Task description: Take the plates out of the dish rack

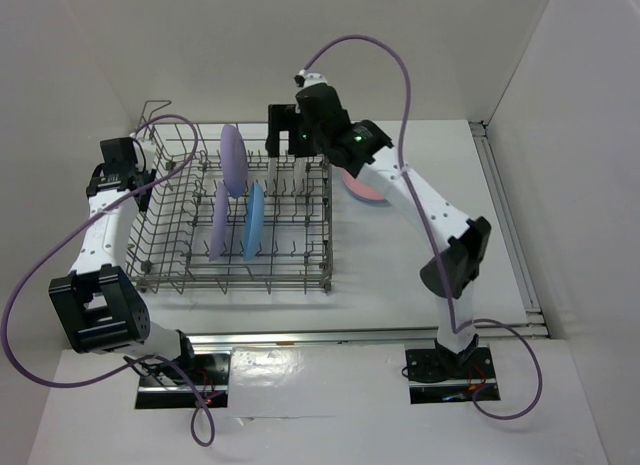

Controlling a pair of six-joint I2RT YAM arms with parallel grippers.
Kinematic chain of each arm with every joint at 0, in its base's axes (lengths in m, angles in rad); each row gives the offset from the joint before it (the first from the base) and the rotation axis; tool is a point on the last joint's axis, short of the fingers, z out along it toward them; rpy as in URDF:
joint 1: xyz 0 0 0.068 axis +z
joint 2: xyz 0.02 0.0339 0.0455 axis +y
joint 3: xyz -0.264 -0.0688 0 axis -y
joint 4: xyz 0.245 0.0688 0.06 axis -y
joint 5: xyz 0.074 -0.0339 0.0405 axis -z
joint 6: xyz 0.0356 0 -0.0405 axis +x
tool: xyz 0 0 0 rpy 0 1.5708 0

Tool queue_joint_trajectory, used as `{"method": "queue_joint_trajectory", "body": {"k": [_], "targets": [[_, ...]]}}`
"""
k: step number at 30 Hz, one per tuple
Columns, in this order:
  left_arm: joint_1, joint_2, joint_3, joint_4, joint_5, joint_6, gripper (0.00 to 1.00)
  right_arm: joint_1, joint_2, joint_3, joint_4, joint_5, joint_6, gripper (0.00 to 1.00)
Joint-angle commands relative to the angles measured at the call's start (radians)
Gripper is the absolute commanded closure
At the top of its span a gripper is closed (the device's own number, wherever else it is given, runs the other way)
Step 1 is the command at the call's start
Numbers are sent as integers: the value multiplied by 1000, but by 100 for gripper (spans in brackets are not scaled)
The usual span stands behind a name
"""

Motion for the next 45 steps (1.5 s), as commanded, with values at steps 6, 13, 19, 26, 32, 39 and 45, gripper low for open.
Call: {"method": "queue_joint_trajectory", "body": {"k": [6, 13, 19, 26, 32, 39, 45], "targets": [[1, 5, -4, 24, 109, -39, 44, 95, 131, 25, -124, -154, 79, 1], [1, -13, -36, 44, 109, -30, 44, 125, 85, -108, -66, -181, 113, 4], [1, -22, -45, 44, 109, -30, 44, 134, 144, -141, -95, -218, 125, 20], [1, -22, -45, 53, 109, -30, 44, 134, 164, -92, -41, -249, 125, 49], [1, -22, -36, 53, 109, -30, 44, 134, 276, 13, -104, -284, 125, 49], [1, -22, -36, 53, 109, -30, 44, 134, 285, 22, -115, -293, 125, 77], [1, -22, -36, 53, 109, -30, 44, 125, 307, 111, -196, -293, 125, 14]]}}
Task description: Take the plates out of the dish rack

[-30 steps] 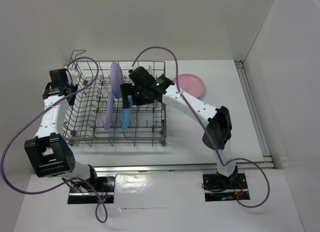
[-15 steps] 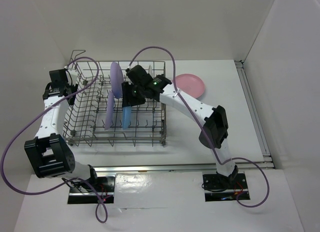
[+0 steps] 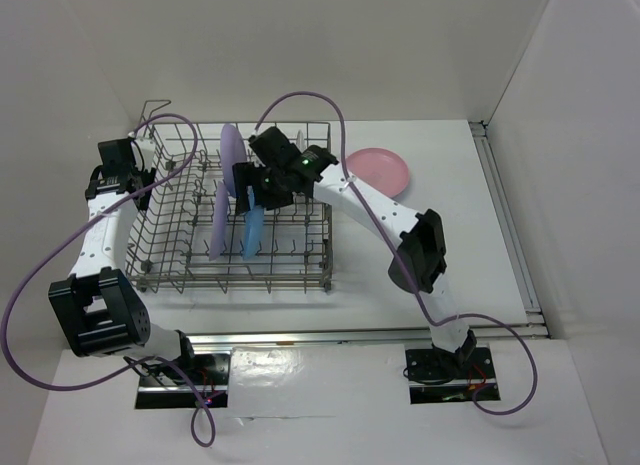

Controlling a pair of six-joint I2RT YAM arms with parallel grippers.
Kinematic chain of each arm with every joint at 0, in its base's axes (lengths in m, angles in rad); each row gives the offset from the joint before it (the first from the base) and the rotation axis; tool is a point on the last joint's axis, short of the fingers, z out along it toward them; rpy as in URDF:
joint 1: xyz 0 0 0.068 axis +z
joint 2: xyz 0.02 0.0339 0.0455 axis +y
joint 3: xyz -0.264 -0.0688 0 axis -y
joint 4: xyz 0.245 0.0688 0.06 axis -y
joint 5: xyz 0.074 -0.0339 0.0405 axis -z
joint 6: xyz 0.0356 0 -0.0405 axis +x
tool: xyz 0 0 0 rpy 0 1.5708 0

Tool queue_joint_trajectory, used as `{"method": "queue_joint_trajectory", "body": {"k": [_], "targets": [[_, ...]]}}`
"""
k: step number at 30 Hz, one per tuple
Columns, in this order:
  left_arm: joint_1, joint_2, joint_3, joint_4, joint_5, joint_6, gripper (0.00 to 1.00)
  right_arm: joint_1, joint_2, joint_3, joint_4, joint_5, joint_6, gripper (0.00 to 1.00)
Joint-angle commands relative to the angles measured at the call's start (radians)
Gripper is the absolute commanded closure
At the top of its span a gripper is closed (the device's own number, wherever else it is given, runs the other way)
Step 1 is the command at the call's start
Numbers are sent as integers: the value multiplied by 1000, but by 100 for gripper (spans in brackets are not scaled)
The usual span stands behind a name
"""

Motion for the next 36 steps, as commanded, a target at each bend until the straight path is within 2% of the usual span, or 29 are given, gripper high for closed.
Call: {"method": "queue_joint_trajectory", "body": {"k": [1, 3, 7, 11, 12, 14, 15, 18, 20, 23, 27, 36], "targets": [[-6, -4, -15, 14, 68, -27, 44, 5, 57, 71, -41, 1, -18, 5], [-6, -4, -15, 14, 68, -27, 44, 33, 66, 108, -71, 34, -18, 1], [-6, -4, -24, 14, 68, -27, 44, 45, 66, 119, -106, 110, -18, 3], [-6, -4, -24, 14, 68, -27, 44, 45, 53, 67, -77, 122, -18, 30], [-6, -4, -24, 14, 68, -27, 44, 45, 53, 58, -77, 122, -18, 42], [-6, -4, -24, 14, 68, -27, 44, 45, 43, 57, -68, 110, -18, 57], [-6, -4, -24, 14, 68, -27, 44, 45, 43, 71, -57, 101, -18, 73], [-6, -4, -24, 14, 68, -27, 44, 45, 43, 134, -71, 100, -18, 88], [-6, -4, -24, 14, 68, -27, 44, 45, 34, 171, -83, 110, -18, 95], [-6, -4, -24, 14, 59, -27, 44, 45, 11, 208, -97, 140, -18, 100], [-6, 5, -24, 34, 59, -17, 44, 45, -74, 208, -97, 175, -9, 100], [-6, 24, -15, 65, -6, -7, 44, -22, -230, 208, -184, 369, -9, 100]]}}
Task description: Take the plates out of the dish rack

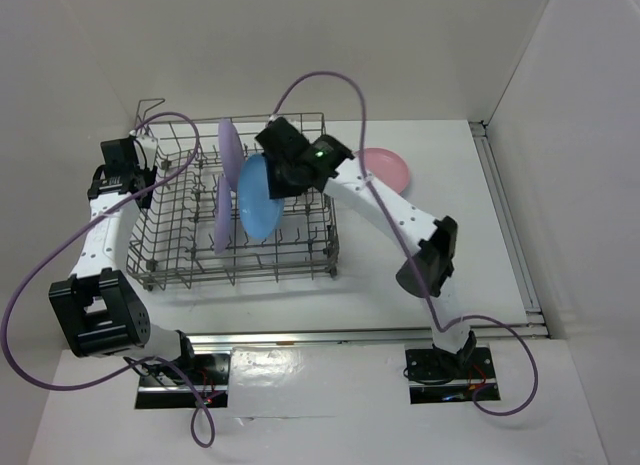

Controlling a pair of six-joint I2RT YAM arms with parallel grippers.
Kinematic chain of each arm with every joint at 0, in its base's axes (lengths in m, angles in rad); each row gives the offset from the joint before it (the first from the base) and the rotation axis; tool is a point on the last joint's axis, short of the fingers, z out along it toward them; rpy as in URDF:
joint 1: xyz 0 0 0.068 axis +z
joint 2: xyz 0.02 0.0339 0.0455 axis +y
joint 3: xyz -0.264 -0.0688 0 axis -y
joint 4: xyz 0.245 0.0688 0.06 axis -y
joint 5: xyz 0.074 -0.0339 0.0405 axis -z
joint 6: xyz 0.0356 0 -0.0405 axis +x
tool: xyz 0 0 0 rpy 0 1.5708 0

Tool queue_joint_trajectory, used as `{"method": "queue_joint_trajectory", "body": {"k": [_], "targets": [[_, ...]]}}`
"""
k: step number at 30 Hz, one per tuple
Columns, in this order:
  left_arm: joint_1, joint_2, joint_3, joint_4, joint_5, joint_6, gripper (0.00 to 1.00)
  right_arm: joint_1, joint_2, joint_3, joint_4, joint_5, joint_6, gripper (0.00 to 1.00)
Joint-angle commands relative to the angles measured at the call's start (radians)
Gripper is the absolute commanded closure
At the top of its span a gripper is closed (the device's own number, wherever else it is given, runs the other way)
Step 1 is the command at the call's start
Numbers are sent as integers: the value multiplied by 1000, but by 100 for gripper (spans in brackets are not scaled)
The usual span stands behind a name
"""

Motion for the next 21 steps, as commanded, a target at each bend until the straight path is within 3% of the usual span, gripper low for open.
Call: {"method": "queue_joint_trajectory", "body": {"k": [1, 6, 11, 14, 16, 18, 21], "targets": [[5, 31, -12, 50, 6, 17, 44, -52, -234, 79, 37, 78, -46, 100], [5, 31, -12, 50, 16, 17, 44, -109, -296, 38, 33, 117, -66, 100], [5, 31, -12, 70, -11, 37, 44, -295, -360, -63, 36, 134, -134, 100], [5, 52, -3, 79, -20, 48, 44, -528, -420, -234, 183, -24, -171, 100], [5, 65, 10, 79, -20, 48, 44, -685, -429, -321, 299, -217, -182, 100], [14, 75, 19, 70, -20, 48, 44, -791, -429, -414, 355, -345, -182, 100], [14, 86, 19, 80, -30, 57, 44, -852, -362, -493, 421, -475, -191, 100]]}}
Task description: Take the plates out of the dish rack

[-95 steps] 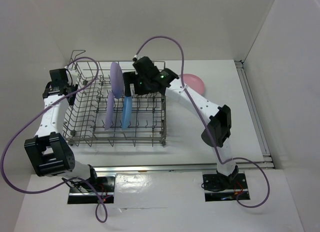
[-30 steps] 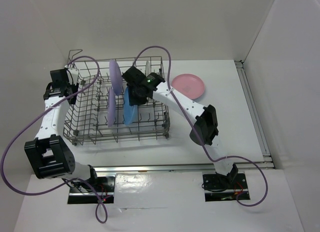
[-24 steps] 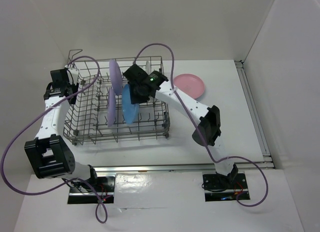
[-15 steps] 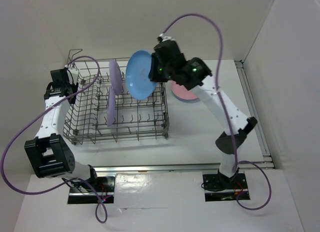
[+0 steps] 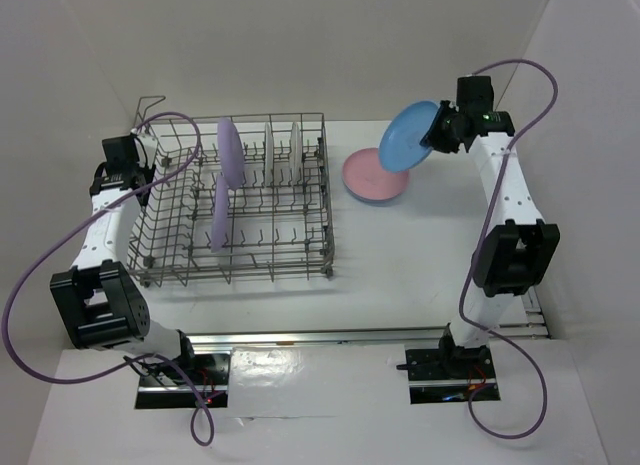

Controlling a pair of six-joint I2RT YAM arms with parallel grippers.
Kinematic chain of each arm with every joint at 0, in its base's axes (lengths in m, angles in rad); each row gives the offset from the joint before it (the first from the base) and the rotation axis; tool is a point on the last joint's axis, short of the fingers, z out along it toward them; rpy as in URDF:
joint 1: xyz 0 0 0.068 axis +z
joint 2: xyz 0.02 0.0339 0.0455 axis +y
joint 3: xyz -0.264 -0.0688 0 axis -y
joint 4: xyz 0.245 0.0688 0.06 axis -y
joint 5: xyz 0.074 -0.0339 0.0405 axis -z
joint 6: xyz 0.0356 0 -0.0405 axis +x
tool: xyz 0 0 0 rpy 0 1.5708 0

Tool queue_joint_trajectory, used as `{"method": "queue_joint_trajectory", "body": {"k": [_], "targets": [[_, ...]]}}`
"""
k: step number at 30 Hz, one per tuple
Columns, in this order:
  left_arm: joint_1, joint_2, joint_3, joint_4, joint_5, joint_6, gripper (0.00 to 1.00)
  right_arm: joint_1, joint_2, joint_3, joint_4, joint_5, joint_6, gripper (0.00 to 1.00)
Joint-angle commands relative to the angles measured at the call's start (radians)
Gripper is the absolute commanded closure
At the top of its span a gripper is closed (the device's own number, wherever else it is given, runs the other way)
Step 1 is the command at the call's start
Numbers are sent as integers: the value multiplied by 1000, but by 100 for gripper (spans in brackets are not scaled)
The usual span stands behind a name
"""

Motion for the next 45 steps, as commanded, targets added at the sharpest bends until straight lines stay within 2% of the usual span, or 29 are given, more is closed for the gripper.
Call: {"method": "queue_joint_trajectory", "body": {"k": [1, 4, 5, 8, 15, 23, 25, 26, 27, 30, 34, 38, 45], "targets": [[12, 55, 20, 36, 20, 12, 44, -29, 27, -48, 177, -256, -37, 100], [12, 69, 37, 12, 20, 12, 44, -38, 82, -143, 266, -354, -37, 100], [12, 83, 53, 12, 20, 12, 44, -50, 99, -186, 342, -380, -27, 100], [12, 92, 62, 1, 20, 3, 44, -61, 160, -215, 465, -470, 1, 100], [12, 101, 40, 1, -15, 12, 44, -70, 333, -171, 530, -524, 10, 100], [12, 120, 40, 1, -15, 12, 44, -70, 410, -122, 538, -534, 1, 99], [12, 120, 40, 1, -15, 3, 44, -70, 419, -106, 481, -502, -8, 86], [12, 120, 40, 1, -15, 3, 44, -70, 419, -106, 466, -480, -17, 73], [12, 120, 40, 1, -15, 3, 44, -70, 419, -106, 443, -480, -18, 52], [12, 129, 40, 1, -15, 3, 44, -70, 400, -106, 375, -446, -27, 32], [12, 129, 40, 10, -6, 3, 44, -70, 374, -76, 282, -385, -36, 24], [12, 129, 40, 10, 14, 3, 44, -70, 364, -5, 132, -290, -56, 0], [12, 109, 40, 10, 32, 3, 44, -50, 294, 95, -80, -92, -99, 0]]}}
